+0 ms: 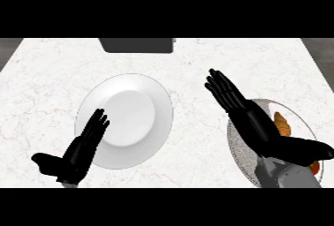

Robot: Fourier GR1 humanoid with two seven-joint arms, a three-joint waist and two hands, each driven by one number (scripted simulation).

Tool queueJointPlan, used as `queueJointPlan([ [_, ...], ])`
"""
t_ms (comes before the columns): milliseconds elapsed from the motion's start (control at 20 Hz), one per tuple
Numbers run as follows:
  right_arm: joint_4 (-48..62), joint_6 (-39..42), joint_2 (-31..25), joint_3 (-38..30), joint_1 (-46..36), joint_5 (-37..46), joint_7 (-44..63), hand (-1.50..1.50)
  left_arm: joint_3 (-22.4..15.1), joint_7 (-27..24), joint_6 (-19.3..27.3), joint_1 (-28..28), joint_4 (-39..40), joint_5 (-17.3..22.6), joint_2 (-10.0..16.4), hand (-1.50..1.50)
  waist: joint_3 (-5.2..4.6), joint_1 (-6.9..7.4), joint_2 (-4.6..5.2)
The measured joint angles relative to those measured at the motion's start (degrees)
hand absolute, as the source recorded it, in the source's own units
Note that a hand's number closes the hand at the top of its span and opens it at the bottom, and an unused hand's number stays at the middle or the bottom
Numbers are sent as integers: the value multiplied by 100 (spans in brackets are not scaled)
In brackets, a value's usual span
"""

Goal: Pick the croissant from the placemat and place it in the plate

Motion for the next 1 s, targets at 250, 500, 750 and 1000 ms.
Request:
queueJointPlan([
  [250, 928, -564, -226, -362, -453, 762, 175, 150, 381, 147, 185, -666, -345, -296, 493, 0, 130, 137, 83],
  [500, 1941, -1169, -1362, -280, -397, 2396, 951, 150, 631, 167, 292, -1062, -489, -585, 932, 0, 81, 129, 130],
  [750, 2676, -3096, -787, -422, -303, 3496, 1294, -150, 759, 505, 353, -1459, -589, -674, 1169, 0, 162, 116, 122],
  [1000, 3150, -4672, -34, -536, -316, 4125, 797, -150, 846, 924, 375, -1744, -651, -686, 1244, 0, 182, 100, 98],
])
